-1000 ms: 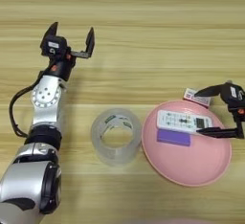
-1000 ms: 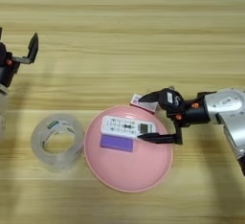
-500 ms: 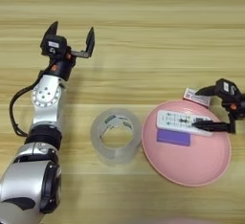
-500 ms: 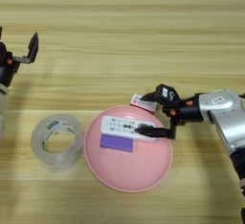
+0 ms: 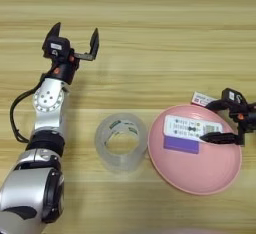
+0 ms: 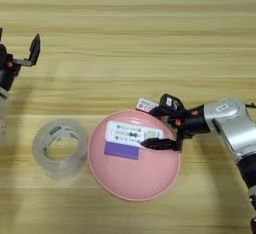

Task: Move the objects on the table

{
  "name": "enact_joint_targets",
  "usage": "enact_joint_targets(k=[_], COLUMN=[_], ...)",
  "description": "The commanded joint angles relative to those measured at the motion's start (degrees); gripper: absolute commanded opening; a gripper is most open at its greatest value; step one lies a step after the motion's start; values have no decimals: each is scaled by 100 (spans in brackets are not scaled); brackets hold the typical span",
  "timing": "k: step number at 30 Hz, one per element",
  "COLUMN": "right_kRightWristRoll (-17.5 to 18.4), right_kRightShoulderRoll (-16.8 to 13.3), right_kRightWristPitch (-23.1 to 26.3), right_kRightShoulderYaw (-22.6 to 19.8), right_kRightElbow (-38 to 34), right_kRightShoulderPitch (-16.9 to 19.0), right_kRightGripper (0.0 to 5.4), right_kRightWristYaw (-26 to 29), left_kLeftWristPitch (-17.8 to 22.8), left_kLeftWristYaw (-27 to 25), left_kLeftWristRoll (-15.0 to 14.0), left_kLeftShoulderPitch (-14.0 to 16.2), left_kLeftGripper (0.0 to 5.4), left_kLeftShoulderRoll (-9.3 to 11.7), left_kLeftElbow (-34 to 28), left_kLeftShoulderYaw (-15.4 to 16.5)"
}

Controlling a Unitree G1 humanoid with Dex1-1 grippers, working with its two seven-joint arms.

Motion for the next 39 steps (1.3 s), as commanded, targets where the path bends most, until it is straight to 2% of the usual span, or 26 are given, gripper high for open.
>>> enact_joint_targets(k=[1, 5, 18, 29, 39], right_kRightWristRoll=[-113, -102, 17, 80, 145], right_kRightShoulderRoll=[-8, -26, -218, -330, -266], right_kRightWristPitch=[235, 229, 160, 236, 268], right_kRightShoulderYaw=[76, 116, 203, 276, 233], right_kRightElbow=[44, -18, -898, -1570, -1808], right_kRightShoulderPitch=[-153, -124, 344, 723, 762], right_kRightGripper=[534, 534, 534, 534, 534], right_kRightWristYaw=[-40, 44, 435, 497, 357], left_kLeftWristPitch=[-48, -48, -48, -56, -72], left_kLeftWristYaw=[-9, -9, -20, -27, -36], left_kLeftWristRoll=[62, 61, 58, 54, 50], left_kLeftShoulderPitch=[-52, -53, -78, -106, -136], left_kLeftGripper=[540, 540, 540, 540, 540], left_kLeftShoulderRoll=[16, 20, 36, 44, 57], left_kLeftElbow=[-14, -14, 13, 52, 103], left_kLeftShoulderYaw=[-40, -38, -30, -23, -12])
